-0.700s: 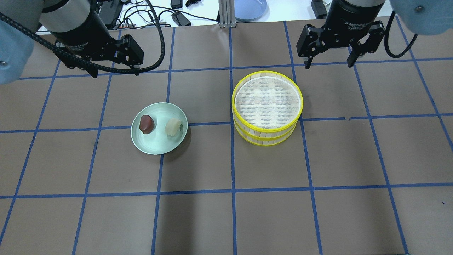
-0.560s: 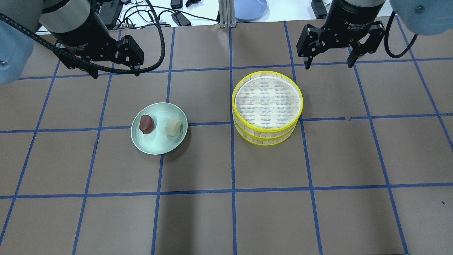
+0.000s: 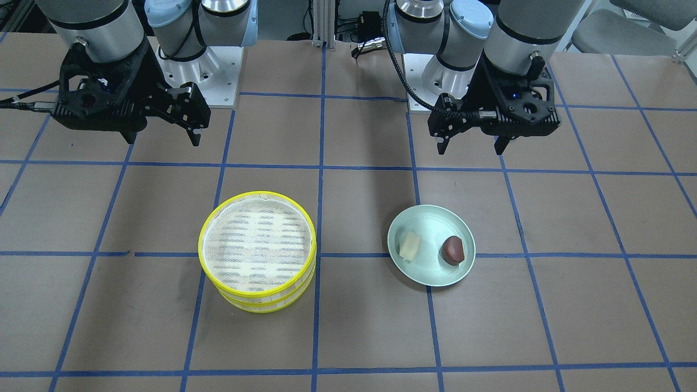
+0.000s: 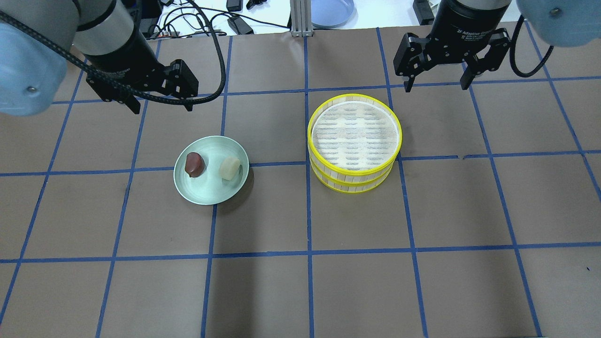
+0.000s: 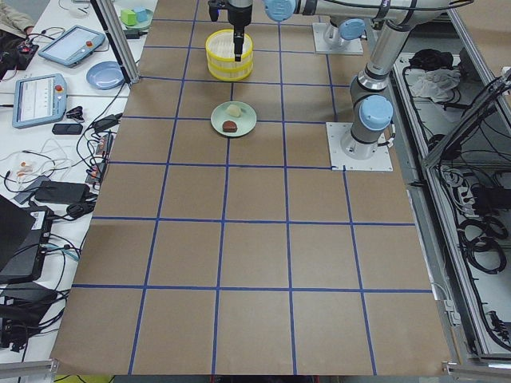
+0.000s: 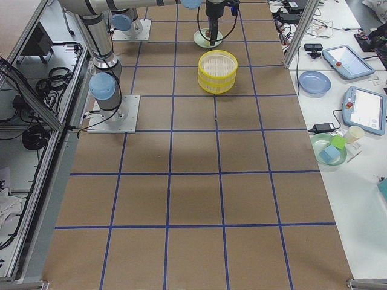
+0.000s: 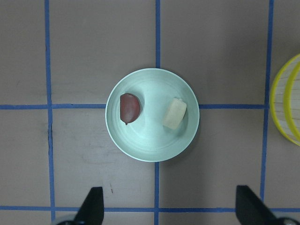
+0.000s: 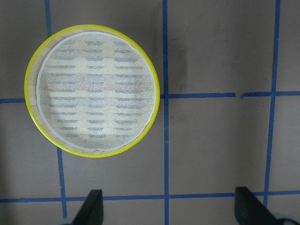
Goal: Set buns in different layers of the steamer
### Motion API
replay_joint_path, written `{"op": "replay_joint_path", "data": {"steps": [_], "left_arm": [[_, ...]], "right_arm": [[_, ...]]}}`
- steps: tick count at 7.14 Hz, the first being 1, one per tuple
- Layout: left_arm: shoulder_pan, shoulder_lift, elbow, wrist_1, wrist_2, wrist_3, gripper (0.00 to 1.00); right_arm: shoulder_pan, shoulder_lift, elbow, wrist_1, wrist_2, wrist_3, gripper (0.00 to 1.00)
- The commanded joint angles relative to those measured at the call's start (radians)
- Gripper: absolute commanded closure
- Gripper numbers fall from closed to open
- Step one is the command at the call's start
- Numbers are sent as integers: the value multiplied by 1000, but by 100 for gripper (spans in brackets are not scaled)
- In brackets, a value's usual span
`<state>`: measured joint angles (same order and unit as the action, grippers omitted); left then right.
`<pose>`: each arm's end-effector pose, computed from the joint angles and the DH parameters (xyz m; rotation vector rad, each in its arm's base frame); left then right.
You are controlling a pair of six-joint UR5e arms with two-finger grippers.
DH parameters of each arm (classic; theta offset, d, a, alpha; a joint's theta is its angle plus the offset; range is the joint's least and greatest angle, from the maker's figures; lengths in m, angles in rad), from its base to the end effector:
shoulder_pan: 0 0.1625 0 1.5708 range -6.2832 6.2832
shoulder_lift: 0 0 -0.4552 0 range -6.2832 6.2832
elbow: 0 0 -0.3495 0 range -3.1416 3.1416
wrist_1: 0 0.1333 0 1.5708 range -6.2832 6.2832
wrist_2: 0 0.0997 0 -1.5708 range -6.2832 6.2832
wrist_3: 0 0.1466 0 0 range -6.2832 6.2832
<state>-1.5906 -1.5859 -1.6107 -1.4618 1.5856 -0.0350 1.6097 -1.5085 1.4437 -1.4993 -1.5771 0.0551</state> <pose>-0.1403 -0.4606 0.4574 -0.0244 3.1270 -0.0850 0.1508 -0.4703 0.4922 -0.0254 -3.1349 -0.0100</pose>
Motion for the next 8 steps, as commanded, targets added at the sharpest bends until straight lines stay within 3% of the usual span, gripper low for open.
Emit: {"op": "replay_joint_path", "data": {"steps": [1,4,6,7,8], "left_arm": [[1,-70,-157,192,-2,1,0],[1,-225,-201,236,-35,0,0],[1,-316,-201,337,-100,1,0],[1,-359,-199,406,-90,7,0],[1,-380,-207,411,-96,16,0]], "right_arm": [[-1,4,55,-27,-6,0,0],[-2,107,165,-221,-8,11,0],[-2,258,184,-324,-9,12,0],[-2,275,188,-335,-11,12,2],[-2,284,190,-335,-12,12,20]]}}
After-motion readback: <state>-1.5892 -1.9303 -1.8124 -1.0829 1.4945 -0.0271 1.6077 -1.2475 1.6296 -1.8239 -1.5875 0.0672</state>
